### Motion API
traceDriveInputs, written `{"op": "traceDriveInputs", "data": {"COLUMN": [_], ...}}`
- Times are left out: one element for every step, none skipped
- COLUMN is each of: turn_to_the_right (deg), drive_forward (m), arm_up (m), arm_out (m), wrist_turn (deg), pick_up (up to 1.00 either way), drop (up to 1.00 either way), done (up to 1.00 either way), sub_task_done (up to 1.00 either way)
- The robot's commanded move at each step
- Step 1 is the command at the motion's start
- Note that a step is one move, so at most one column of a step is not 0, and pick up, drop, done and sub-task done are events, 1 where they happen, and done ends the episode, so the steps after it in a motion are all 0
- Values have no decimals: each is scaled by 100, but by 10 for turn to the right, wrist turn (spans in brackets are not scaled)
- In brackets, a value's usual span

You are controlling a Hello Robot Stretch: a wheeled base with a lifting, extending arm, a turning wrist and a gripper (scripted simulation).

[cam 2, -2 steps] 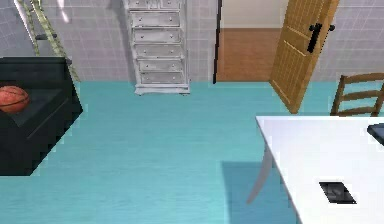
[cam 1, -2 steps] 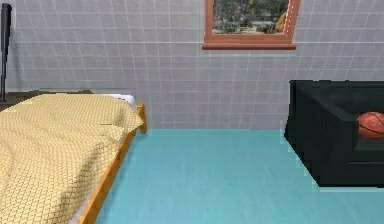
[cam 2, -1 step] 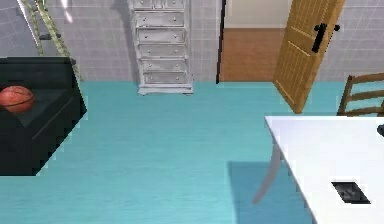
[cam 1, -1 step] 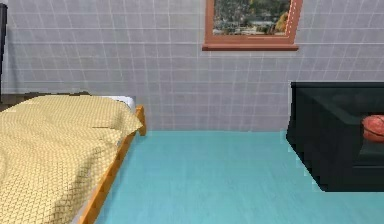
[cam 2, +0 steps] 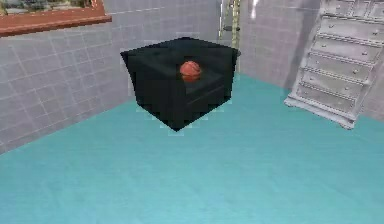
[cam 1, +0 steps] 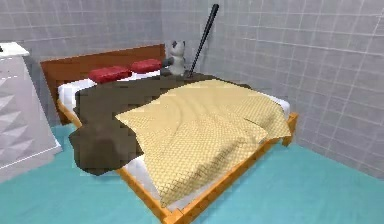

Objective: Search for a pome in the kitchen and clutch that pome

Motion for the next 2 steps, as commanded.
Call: {"op": "traceDriveInputs", "data": {"turn_to_the_right": [-450, -90], "drive_forward": [0, 0], "arm_up": [0, 0], "arm_out": [0, 0], "wrist_turn": [0, 0], "pick_up": [0, 0], "drop": [0, 0], "done": [0, 0], "sub_task_done": [0, 0]}}
